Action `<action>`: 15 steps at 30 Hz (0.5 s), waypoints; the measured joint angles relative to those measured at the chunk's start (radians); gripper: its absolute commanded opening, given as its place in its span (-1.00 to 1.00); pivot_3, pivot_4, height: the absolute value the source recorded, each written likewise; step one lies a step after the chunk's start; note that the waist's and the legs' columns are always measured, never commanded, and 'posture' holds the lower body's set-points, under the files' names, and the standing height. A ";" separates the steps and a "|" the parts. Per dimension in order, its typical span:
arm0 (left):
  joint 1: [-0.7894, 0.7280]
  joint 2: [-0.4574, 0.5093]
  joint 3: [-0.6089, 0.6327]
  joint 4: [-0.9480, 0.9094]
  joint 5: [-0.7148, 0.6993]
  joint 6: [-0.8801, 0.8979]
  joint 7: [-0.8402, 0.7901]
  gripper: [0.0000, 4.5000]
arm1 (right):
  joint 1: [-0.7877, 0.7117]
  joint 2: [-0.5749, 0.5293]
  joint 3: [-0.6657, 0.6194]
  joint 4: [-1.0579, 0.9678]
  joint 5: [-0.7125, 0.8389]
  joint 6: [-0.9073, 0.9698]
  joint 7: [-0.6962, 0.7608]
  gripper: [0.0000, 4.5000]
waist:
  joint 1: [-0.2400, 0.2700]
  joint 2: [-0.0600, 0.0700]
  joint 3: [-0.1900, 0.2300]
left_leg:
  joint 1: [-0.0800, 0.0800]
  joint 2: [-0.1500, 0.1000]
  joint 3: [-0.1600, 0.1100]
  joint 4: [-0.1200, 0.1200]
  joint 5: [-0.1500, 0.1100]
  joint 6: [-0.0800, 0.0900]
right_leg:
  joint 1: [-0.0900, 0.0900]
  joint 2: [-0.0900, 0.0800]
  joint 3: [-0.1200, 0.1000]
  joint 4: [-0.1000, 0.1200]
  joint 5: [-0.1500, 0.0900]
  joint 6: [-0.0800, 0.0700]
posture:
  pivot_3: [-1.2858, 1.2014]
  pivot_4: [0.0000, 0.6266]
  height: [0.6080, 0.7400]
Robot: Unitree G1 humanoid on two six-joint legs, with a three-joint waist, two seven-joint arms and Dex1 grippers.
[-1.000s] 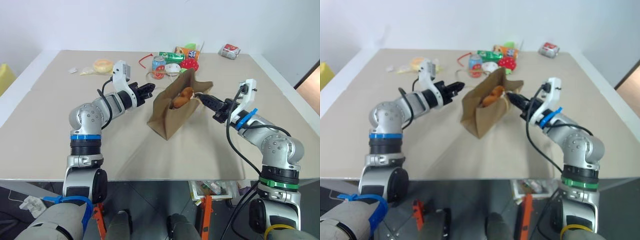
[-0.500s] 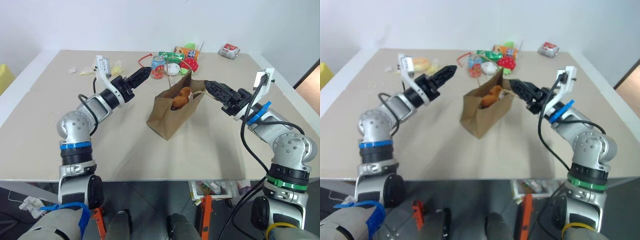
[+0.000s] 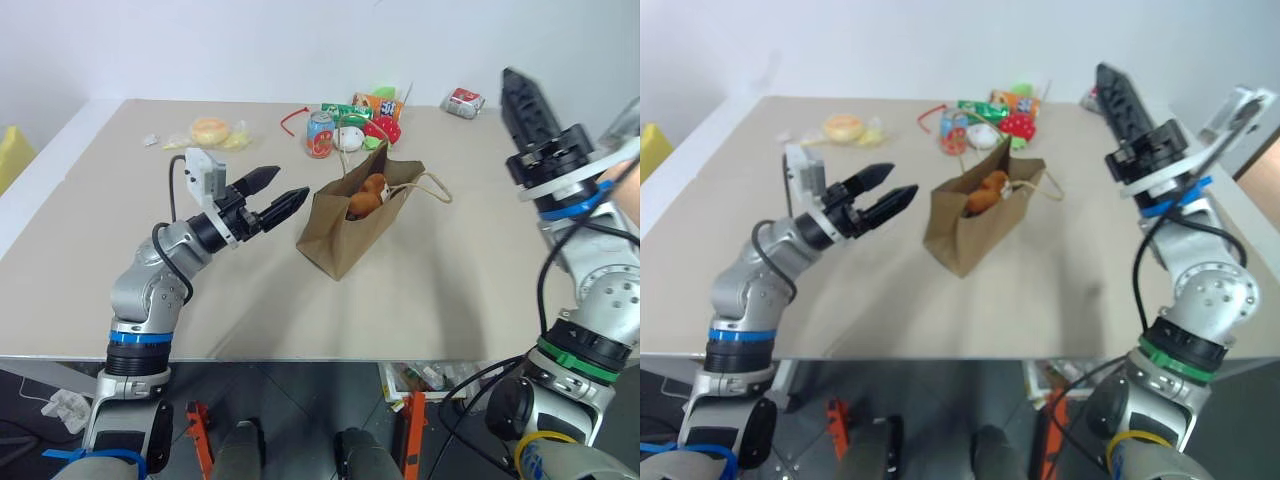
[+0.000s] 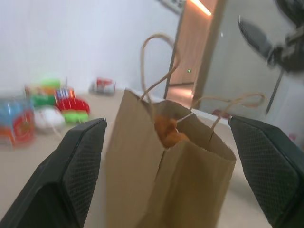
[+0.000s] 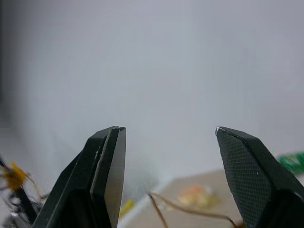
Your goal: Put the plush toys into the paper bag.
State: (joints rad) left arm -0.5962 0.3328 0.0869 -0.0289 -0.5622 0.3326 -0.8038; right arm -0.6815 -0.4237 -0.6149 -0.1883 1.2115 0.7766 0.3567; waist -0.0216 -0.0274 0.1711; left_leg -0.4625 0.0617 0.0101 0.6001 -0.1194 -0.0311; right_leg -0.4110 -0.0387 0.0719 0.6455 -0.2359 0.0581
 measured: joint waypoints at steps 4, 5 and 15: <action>0.017 0.024 -0.018 0.010 0.043 -0.073 -0.055 0.89 | 0.068 -0.050 0.012 -0.046 0.011 0.034 0.043 0.46 | 0.000 0.000 0.000 | 0.000 0.000 0.000 0.000 0.000 0.000 | 0.000 0.000 0.000 0.000 -0.001 -0.001 | 0.03 -0.52 1.00; 0.032 0.044 -0.037 0.017 0.073 -0.124 -0.095 0.89 | 0.145 -0.093 0.045 -0.086 -0.001 0.060 0.093 0.46 | -0.002 0.001 0.000 | 0.000 0.000 0.000 0.000 0.000 0.000 | 0.000 0.000 0.000 0.000 -0.001 0.000 | 0.03 -0.52 1.00; 0.214 0.187 -0.026 -0.028 0.070 -0.148 -0.256 0.93 | 0.505 -0.299 0.204 -0.279 -0.134 0.108 0.346 -0.73 | -0.004 0.003 0.001 | 0.004 0.002 0.003 0.002 -0.001 0.001 | 0.001 -0.002 0.000 0.000 -0.002 -0.001 | 0.03 -0.52 1.00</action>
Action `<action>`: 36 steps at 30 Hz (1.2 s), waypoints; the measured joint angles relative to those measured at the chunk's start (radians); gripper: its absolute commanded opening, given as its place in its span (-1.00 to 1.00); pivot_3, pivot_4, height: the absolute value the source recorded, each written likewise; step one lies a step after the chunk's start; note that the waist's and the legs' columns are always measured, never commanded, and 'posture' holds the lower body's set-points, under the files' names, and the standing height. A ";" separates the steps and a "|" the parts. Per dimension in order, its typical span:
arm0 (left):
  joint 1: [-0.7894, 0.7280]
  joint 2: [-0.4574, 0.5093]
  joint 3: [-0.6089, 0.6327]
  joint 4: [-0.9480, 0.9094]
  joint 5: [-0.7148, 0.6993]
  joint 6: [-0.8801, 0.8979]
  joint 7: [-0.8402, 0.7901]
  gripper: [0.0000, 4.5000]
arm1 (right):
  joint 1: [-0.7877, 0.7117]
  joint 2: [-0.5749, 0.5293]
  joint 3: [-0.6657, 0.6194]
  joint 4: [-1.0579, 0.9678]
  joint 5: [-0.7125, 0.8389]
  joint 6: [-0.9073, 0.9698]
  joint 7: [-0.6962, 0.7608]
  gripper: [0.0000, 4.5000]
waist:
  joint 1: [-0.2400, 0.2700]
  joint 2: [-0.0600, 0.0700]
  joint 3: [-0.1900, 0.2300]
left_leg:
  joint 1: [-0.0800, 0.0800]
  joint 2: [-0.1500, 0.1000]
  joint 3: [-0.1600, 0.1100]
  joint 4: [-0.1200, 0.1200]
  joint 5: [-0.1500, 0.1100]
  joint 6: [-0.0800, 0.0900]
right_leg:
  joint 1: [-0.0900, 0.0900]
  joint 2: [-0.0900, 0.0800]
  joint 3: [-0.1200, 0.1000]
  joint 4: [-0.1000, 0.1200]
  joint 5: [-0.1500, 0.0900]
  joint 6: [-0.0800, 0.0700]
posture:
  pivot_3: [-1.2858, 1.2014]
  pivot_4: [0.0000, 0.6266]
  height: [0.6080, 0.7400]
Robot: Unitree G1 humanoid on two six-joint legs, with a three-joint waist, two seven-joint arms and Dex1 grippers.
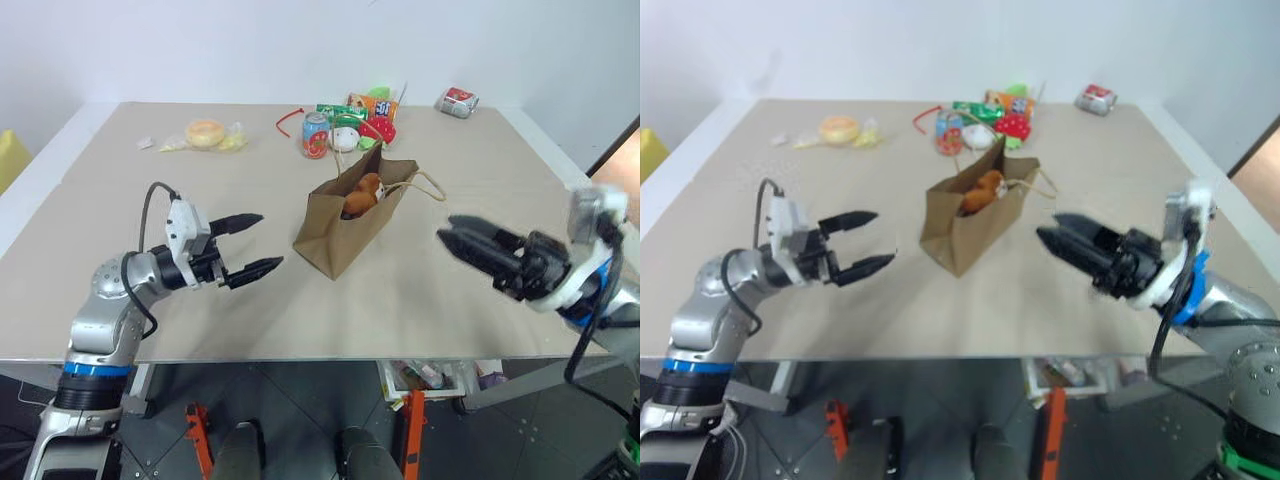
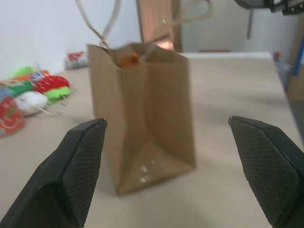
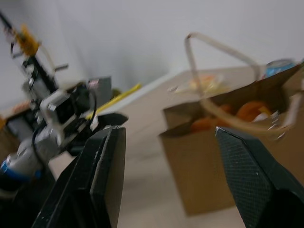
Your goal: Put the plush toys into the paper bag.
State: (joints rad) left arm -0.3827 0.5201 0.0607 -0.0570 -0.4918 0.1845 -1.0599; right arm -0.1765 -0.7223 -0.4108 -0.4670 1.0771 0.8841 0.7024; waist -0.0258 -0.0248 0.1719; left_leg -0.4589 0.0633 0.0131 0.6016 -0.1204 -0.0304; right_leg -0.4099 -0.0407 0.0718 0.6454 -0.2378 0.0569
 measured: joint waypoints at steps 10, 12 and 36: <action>-0.032 -0.110 -0.041 0.082 0.040 -0.003 0.085 0.93 | -0.104 0.055 0.299 0.129 -0.305 -0.147 -0.004 -0.95 | 0.002 0.000 0.000 | -0.001 -0.001 0.001 0.001 0.001 0.001 | -0.001 0.000 0.000 0.000 0.002 -0.001 | 0.03 -0.52 1.00; -0.041 -0.122 -0.055 0.098 0.054 -0.014 0.095 0.93 | -0.122 0.064 0.333 0.152 -0.344 -0.161 -0.013 -0.95 | 0.002 0.000 0.000 | -0.001 -0.001 0.001 0.001 0.001 0.001 | -0.002 0.000 0.000 0.000 0.001 0.000 | 0.03 -0.52 1.00; -0.294 -0.280 -0.122 0.409 0.150 -0.163 0.077 0.93 | -0.315 0.260 0.408 0.318 -0.567 -0.300 -0.128 -0.95 | 0.003 0.000 0.000 | -0.003 -0.001 -0.003 0.000 0.001 0.001 | -0.001 0.005 0.001 0.000 0.000 0.008 | 0.03 -0.52 1.00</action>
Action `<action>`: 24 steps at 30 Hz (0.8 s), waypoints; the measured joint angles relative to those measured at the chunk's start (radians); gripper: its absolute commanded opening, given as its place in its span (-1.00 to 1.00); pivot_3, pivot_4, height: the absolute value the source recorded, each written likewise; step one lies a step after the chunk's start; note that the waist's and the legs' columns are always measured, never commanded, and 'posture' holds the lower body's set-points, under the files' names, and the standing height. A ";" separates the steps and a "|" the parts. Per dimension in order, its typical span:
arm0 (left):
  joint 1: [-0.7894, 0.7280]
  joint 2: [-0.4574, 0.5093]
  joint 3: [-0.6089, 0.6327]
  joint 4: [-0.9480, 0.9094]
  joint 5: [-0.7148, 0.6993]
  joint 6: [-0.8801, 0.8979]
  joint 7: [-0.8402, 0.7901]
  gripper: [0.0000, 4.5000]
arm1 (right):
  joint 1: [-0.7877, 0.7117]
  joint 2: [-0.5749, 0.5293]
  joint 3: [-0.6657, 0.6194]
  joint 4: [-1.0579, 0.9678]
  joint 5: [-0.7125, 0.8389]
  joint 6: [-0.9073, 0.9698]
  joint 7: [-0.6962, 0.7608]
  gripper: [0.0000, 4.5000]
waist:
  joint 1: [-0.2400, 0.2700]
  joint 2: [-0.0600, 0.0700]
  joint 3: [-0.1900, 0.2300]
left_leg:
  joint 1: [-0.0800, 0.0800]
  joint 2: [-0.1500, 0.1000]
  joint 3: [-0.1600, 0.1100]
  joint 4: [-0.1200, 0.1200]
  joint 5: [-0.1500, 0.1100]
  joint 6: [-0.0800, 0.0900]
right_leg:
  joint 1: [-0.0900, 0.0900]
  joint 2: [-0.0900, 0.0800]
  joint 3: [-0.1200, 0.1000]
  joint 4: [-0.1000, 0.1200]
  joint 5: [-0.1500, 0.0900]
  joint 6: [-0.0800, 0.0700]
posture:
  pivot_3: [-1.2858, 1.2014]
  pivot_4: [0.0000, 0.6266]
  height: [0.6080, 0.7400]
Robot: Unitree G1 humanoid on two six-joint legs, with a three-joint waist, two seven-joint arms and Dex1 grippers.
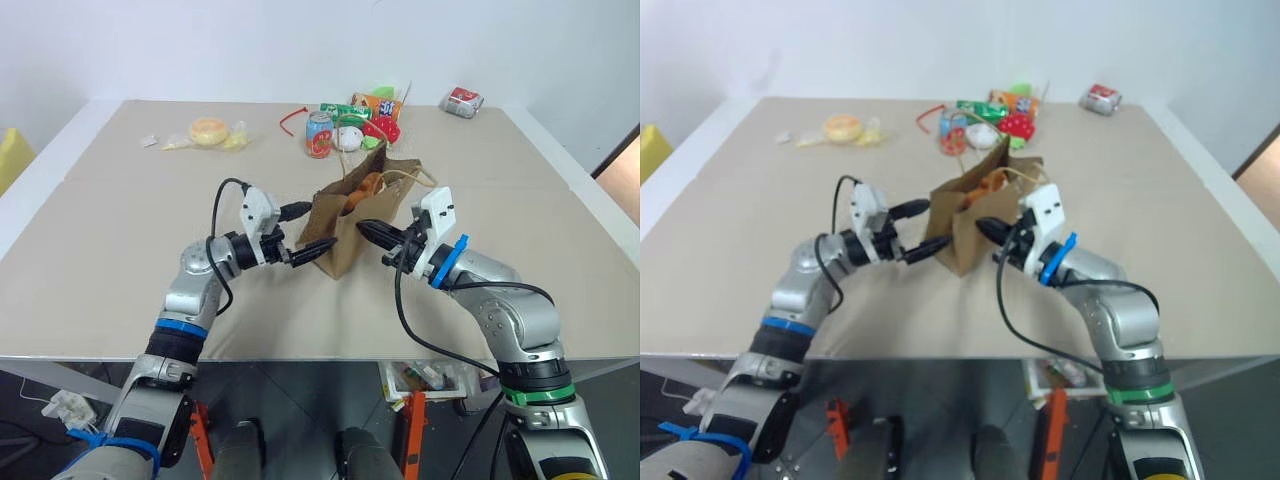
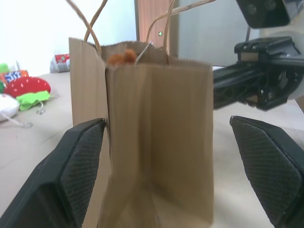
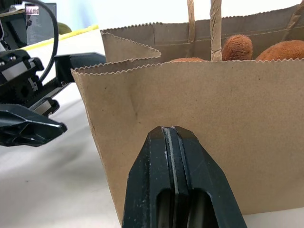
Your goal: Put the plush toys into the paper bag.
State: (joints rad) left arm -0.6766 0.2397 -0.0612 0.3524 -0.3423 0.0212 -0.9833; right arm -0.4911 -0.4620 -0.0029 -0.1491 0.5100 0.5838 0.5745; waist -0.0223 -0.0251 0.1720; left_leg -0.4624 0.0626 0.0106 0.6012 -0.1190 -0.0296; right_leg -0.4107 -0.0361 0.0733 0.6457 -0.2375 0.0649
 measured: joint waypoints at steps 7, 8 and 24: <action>-0.006 -0.038 -0.055 -0.010 0.048 0.048 0.052 0.93 | 0.000 0.016 0.000 -0.001 -0.006 0.000 -0.011 -0.95 | 0.000 0.000 0.000 | 0.000 0.000 0.000 0.000 0.000 0.000 | 0.000 0.000 0.000 0.000 0.000 0.000 | 0.03 -0.52 1.00; -0.007 -0.040 -0.061 -0.011 0.059 0.056 0.066 0.93 | 0.000 0.018 0.000 -0.001 -0.007 0.001 -0.012 -0.95 | 0.000 0.000 0.000 | 0.000 0.000 0.000 0.000 0.000 0.000 | 0.000 0.000 0.000 0.000 0.000 0.000 | 0.03 -0.52 1.00; -0.048 -0.071 -0.090 -0.008 0.179 0.161 0.265 -0.70 | 0.000 0.033 0.000 -0.026 -0.015 0.005 -0.019 -1.00 | 0.000 0.000 0.000 | 0.000 0.000 -0.001 0.000 0.000 0.000 | 0.000 0.001 0.000 0.000 0.001 0.001 | 0.03 -0.52 1.00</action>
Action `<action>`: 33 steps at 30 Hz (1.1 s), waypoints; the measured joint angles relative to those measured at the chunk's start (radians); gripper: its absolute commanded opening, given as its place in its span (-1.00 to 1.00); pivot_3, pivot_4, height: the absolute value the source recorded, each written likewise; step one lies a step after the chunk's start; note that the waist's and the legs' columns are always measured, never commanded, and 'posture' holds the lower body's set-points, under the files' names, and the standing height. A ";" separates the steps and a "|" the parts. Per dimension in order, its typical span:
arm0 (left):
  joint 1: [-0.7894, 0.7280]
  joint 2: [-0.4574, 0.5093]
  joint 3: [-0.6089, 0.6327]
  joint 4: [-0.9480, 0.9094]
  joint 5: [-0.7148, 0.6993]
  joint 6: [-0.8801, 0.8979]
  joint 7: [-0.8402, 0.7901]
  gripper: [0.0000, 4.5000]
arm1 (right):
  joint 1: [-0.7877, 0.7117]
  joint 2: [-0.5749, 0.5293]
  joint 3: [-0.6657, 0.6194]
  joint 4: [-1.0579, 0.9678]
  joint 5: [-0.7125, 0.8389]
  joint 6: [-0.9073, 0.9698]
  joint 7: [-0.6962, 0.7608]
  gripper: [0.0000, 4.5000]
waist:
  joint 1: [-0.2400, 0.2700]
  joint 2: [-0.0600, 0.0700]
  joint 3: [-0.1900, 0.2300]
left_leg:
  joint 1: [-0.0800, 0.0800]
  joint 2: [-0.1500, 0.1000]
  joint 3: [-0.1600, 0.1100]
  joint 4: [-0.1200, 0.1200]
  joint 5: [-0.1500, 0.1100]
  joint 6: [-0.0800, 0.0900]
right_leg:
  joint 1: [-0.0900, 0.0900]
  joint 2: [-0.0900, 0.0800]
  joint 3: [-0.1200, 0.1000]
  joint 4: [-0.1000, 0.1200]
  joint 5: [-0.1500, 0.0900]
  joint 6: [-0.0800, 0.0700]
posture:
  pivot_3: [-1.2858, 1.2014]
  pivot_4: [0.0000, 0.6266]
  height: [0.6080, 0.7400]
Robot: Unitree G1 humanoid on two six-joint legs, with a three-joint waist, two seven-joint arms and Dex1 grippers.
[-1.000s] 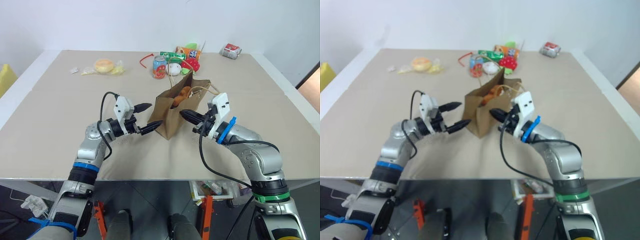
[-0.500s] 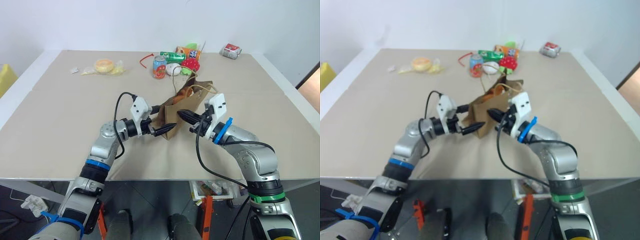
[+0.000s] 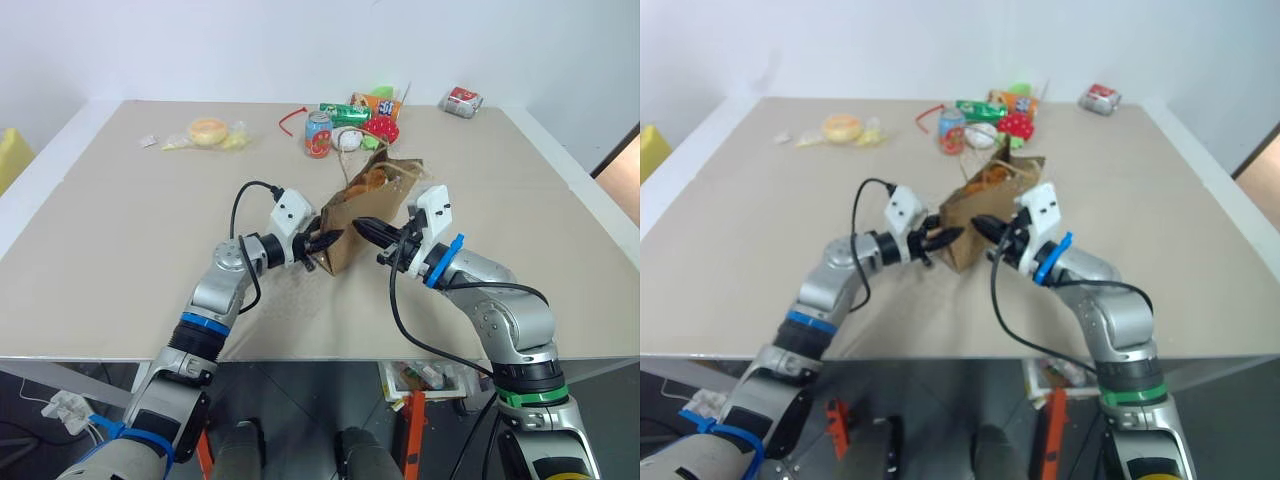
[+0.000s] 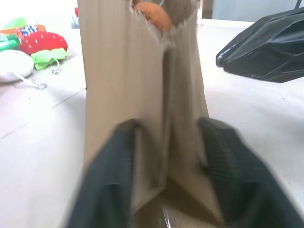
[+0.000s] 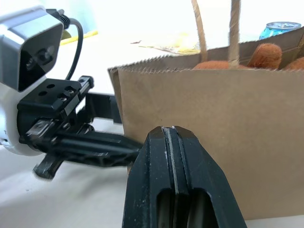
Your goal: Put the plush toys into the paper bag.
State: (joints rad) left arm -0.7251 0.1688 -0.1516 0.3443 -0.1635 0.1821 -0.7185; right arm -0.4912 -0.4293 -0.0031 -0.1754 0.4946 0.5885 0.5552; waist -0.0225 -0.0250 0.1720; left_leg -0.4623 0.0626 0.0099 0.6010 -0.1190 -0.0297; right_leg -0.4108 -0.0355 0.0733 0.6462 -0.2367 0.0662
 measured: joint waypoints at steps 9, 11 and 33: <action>-0.011 0.003 0.003 -0.001 -0.001 0.054 0.017 -0.98 | 0.000 -0.001 -0.005 -0.011 0.003 0.004 0.002 -1.00 | 0.000 0.000 0.000 | 0.000 0.000 0.000 0.000 0.000 0.000 | 0.000 0.000 0.000 0.000 0.000 0.000 | 0.03 -0.52 1.00; -0.017 0.006 0.003 -0.001 -0.001 0.058 0.016 -0.98 | 0.001 -0.002 -0.011 -0.018 0.006 0.006 0.004 -1.00 | 0.000 0.000 0.000 | 0.000 0.000 0.000 0.000 0.000 0.000 | 0.000 0.000 0.000 0.000 0.000 0.000 | 0.03 -0.52 1.00; -0.011 0.355 0.115 0.165 -0.224 -0.069 -0.762 -0.98 | 0.342 -0.345 -0.417 -0.319 0.485 0.262 0.292 -1.00 | -0.001 0.000 0.000 | 0.001 0.001 0.000 0.002 0.000 0.000 | 0.002 -0.001 -0.001 0.000 -0.001 -0.007 | 0.03 -0.52 1.00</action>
State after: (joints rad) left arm -0.7359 0.5237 -0.0366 0.5095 -0.3878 0.1130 -1.4806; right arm -0.1497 -0.7739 -0.4197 -0.4944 0.9797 0.8507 0.8469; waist -0.0233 -0.0247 0.1724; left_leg -0.4610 0.0631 0.0094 0.6027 -0.1189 -0.0296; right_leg -0.4089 -0.0365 0.0724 0.6463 -0.2382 0.0592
